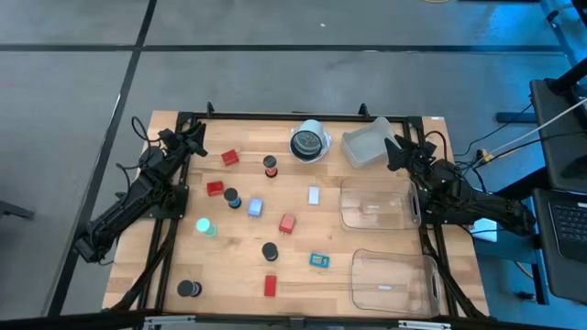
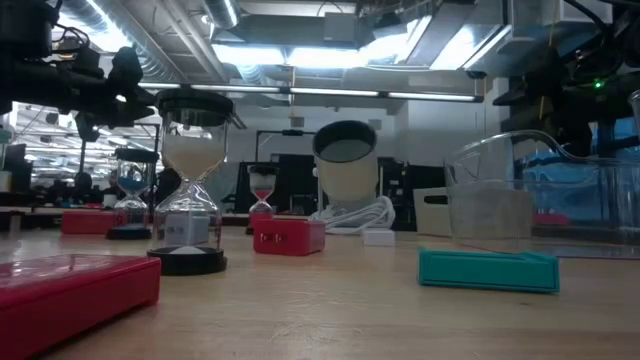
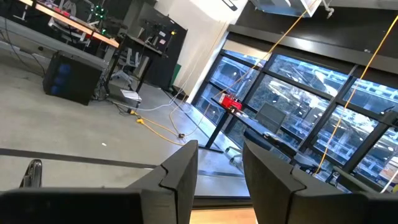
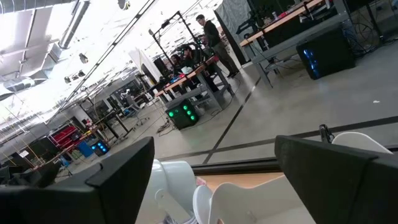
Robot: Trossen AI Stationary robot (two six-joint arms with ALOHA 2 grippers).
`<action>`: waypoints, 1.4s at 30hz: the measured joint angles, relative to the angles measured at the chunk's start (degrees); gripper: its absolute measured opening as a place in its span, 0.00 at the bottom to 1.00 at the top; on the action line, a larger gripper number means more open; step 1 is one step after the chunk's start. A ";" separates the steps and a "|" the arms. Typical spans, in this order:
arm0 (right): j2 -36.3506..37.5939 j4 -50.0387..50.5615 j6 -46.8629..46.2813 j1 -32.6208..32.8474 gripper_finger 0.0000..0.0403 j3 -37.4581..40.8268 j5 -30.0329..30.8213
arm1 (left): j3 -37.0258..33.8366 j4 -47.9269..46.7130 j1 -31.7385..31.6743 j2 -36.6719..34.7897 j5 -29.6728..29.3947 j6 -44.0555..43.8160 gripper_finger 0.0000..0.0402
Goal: Pick & Place Office items
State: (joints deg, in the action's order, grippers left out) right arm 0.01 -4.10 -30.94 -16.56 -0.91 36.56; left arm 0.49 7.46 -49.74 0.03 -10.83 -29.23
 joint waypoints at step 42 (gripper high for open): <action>0.00 -0.17 2.68 0.04 0.83 -0.01 -4.27 | 0.01 0.42 0.03 0.02 -3.85 -0.59 0.31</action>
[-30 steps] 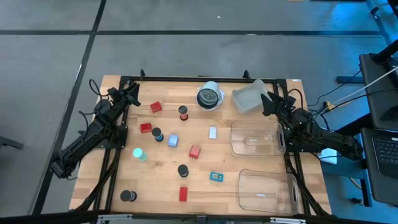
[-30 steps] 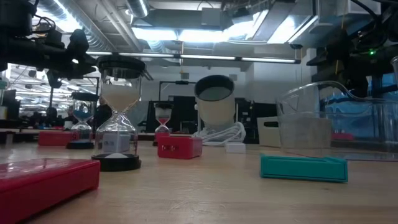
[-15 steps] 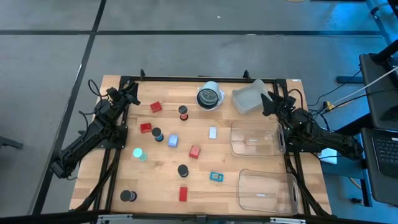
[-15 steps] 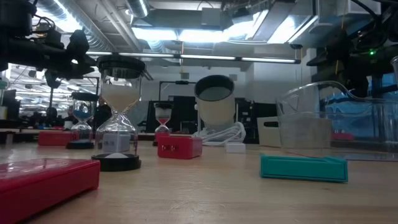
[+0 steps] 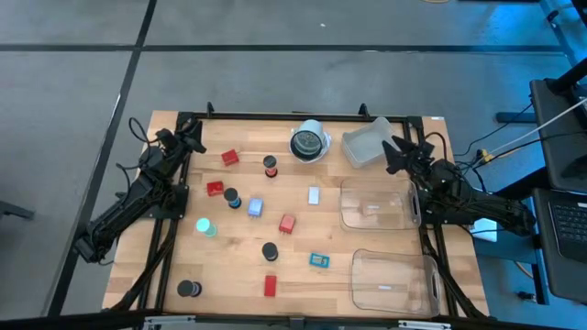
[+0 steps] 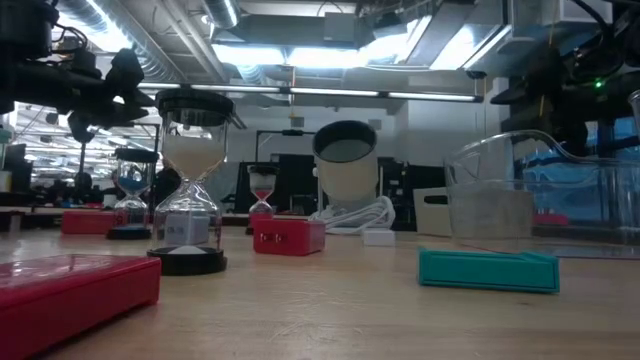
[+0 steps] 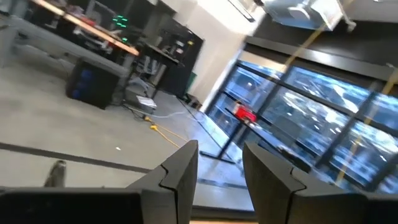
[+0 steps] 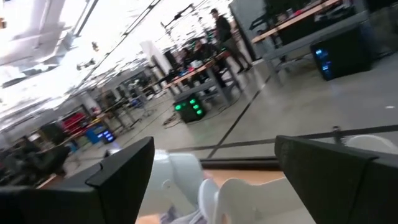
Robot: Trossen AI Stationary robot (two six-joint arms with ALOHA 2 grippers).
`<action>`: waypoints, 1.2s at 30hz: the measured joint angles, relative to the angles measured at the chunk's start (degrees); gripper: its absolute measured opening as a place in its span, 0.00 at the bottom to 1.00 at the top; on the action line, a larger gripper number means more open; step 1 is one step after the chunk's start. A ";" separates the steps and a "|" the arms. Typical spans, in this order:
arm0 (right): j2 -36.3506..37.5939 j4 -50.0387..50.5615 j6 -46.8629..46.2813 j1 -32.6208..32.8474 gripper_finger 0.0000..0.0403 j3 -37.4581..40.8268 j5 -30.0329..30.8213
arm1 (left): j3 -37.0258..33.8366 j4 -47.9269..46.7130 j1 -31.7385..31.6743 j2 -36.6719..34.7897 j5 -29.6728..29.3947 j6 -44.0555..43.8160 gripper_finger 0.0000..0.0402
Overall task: Pick & Place Office items
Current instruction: Put the white digital clock into the gray bin
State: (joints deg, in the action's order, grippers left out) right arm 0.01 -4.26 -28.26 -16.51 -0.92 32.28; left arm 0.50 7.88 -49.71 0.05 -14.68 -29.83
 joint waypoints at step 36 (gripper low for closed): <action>-18.69 4.59 -1.72 0.00 0.83 -16.99 -0.06 | 0.95 16.52 11.10 13.24 5.89 18.63 0.50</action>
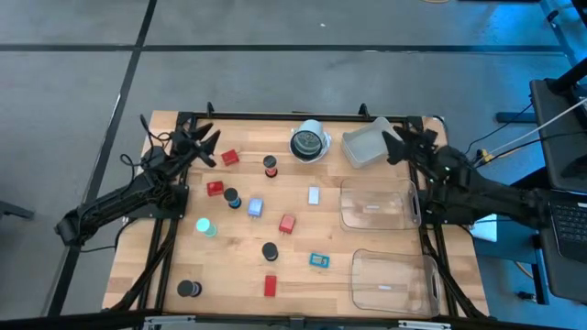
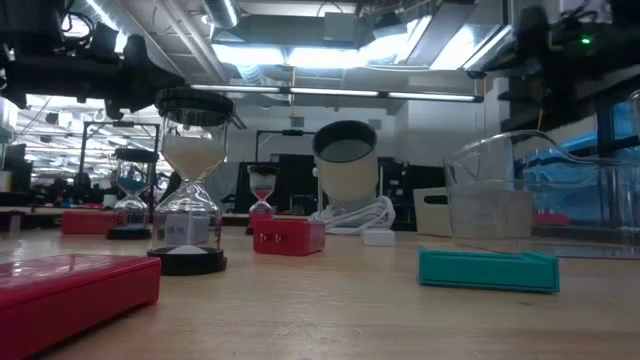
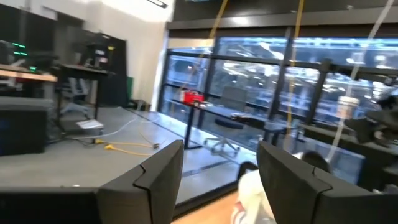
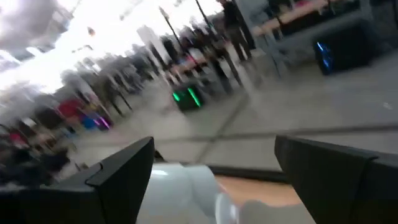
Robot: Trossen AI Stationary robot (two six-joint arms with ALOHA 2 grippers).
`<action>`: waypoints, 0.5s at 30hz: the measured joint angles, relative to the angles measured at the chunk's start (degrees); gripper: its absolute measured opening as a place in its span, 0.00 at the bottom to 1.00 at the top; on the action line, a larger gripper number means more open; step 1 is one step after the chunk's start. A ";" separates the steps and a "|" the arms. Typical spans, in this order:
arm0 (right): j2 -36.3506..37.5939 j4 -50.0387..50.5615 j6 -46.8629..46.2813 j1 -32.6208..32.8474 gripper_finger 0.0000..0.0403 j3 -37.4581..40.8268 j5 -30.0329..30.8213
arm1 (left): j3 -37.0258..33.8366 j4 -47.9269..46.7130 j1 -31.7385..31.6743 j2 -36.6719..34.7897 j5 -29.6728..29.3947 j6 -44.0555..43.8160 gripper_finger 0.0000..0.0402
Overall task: Pick & Place Office items
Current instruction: Put the white digital clock into the gray bin
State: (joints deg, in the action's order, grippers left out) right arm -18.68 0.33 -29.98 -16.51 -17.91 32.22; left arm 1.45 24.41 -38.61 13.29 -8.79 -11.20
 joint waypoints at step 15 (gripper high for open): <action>-43.59 13.84 -9.59 8.08 0.83 -34.23 -23.93 | 0.11 -2.18 -0.15 0.00 -2.27 3.95 0.49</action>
State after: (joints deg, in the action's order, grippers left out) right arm -62.26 14.17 -39.57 -8.43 -52.14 8.29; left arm 1.56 22.23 -38.76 13.30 -11.07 -7.25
